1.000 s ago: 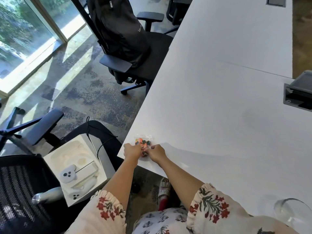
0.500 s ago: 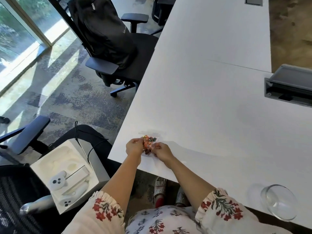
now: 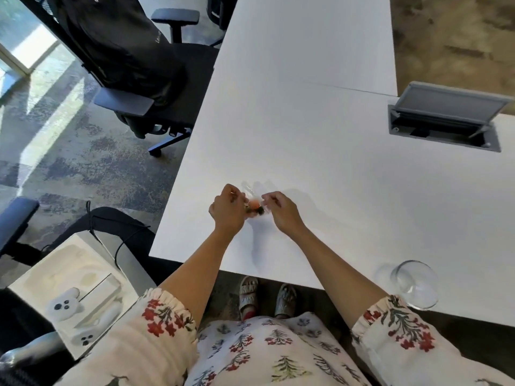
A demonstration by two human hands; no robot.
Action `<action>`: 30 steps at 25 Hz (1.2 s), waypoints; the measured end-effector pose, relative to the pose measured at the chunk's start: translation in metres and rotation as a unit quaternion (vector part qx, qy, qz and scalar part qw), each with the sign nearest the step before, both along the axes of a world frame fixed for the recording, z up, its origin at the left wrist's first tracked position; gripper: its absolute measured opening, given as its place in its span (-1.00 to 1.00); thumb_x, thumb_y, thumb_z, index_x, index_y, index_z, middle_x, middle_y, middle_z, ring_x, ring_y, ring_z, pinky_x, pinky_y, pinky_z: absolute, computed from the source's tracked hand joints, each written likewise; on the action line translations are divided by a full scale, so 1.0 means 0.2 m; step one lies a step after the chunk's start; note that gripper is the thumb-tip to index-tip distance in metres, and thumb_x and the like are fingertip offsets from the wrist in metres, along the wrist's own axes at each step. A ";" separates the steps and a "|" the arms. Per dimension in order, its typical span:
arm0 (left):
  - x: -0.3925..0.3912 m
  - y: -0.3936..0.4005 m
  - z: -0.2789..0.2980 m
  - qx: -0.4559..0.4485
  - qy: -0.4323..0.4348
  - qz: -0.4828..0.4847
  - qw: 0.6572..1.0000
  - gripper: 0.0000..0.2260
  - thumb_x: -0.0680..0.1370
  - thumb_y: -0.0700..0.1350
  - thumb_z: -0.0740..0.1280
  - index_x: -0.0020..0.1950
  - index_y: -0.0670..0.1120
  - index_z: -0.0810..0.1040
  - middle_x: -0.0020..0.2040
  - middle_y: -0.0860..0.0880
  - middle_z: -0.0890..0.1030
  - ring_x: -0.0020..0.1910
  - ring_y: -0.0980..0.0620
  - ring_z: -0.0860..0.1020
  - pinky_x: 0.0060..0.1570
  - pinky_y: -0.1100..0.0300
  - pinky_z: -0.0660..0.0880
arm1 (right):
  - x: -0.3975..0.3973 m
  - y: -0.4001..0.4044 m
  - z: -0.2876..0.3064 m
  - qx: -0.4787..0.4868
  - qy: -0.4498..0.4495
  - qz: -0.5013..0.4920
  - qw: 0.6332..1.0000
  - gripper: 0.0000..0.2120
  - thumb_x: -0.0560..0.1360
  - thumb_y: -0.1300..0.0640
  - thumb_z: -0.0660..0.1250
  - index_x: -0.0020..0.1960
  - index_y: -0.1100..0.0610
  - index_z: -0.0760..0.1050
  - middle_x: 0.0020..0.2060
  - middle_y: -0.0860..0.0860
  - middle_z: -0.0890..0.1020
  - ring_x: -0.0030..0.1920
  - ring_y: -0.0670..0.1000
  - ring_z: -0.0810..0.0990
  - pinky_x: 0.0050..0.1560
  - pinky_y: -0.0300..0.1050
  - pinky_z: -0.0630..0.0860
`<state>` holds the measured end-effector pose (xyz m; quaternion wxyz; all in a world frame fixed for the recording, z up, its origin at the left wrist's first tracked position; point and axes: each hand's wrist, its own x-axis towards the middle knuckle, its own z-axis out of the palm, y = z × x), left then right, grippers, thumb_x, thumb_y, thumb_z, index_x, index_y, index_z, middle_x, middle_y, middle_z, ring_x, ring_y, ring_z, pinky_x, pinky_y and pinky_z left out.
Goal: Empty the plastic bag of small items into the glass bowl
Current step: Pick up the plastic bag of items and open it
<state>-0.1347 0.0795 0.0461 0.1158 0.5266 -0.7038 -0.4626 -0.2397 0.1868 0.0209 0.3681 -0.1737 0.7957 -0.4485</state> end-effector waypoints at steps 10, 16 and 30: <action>-0.14 0.13 0.00 -0.025 0.009 -0.047 0.999 -0.93 0.60 -0.09 0.36 -0.08 -0.02 0.54 -0.14 0.00 0.72 0.10 -0.07 0.65 0.45 -0.12 0.24 | -0.10 0.20 0.05 0.001 0.048 -0.030 0.998 -0.87 0.55 0.11 0.39 -0.07 0.12 0.69 -0.24 -0.12 0.68 -0.21 -0.16 0.60 -0.17 -0.34 0.44; -0.18 0.16 -0.02 0.088 0.098 -0.017 0.991 -0.93 0.58 -0.19 0.37 -0.02 -0.18 0.61 -0.11 -0.06 0.72 -0.06 0.02 0.68 0.04 0.04 0.56 | -0.13 0.23 0.09 -0.010 0.025 -0.053 0.998 -0.87 0.52 0.12 0.42 -0.07 0.14 0.73 -0.26 -0.06 0.71 -0.22 -0.06 0.65 -0.12 -0.23 0.55; -0.28 0.24 0.00 0.367 0.204 0.051 0.906 -0.77 0.59 -0.16 0.43 0.05 -0.35 0.69 0.01 -0.28 0.75 -0.07 -0.22 0.76 -0.01 0.06 0.70 | -0.17 0.23 0.20 -0.022 0.082 -0.087 0.993 -0.91 0.46 0.16 0.46 -0.17 0.13 0.74 -0.43 -0.10 0.67 -0.41 -0.25 0.62 -0.34 -0.46 0.47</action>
